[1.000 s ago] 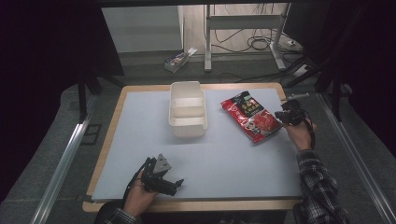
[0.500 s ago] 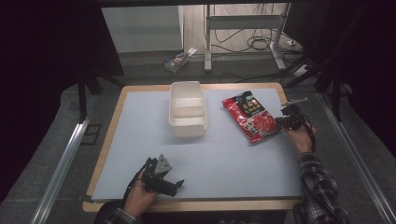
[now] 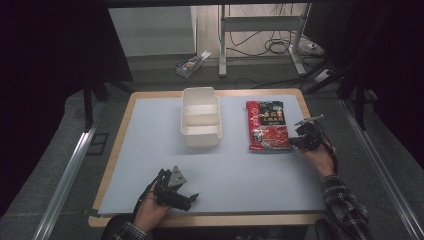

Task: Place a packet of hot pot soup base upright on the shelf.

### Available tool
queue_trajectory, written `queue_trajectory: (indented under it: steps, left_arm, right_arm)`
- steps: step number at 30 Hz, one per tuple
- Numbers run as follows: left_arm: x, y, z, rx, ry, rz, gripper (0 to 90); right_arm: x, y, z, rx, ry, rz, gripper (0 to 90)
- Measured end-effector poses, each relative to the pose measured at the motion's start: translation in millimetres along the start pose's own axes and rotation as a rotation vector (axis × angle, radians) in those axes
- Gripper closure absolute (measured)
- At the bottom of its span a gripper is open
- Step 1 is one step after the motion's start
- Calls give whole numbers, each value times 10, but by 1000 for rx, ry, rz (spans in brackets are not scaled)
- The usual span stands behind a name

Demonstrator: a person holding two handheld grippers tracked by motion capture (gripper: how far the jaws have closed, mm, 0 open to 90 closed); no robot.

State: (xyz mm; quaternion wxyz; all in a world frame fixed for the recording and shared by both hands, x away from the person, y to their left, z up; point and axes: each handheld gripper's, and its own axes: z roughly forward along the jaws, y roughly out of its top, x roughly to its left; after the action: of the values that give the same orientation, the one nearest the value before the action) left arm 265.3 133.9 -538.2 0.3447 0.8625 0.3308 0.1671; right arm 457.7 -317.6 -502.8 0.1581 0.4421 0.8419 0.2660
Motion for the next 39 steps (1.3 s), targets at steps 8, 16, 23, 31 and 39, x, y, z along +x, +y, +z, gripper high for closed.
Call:
queue_trajectory:
  steps: [8,16,23,31,39]
  left_arm:
    - [-4,5,5,-1,-2,4,17]
    - [-5,5,-1,-2,-1,4,17]
    - [-3,5,3,-3,-5,5,17]
    - [2,4,3,-3,-4,1,18]
    - [7,0,-7,-5,-8,2,18]
  right_arm:
    - [410,47,40,12,44,-110,890]
    - [801,209,122,15,105,-231,888]
    - [447,234,-84,-69,80,-86,886]
    - [250,607,119,-131,60,-20,852]
    - [342,1275,552,-143,16,-83,862]
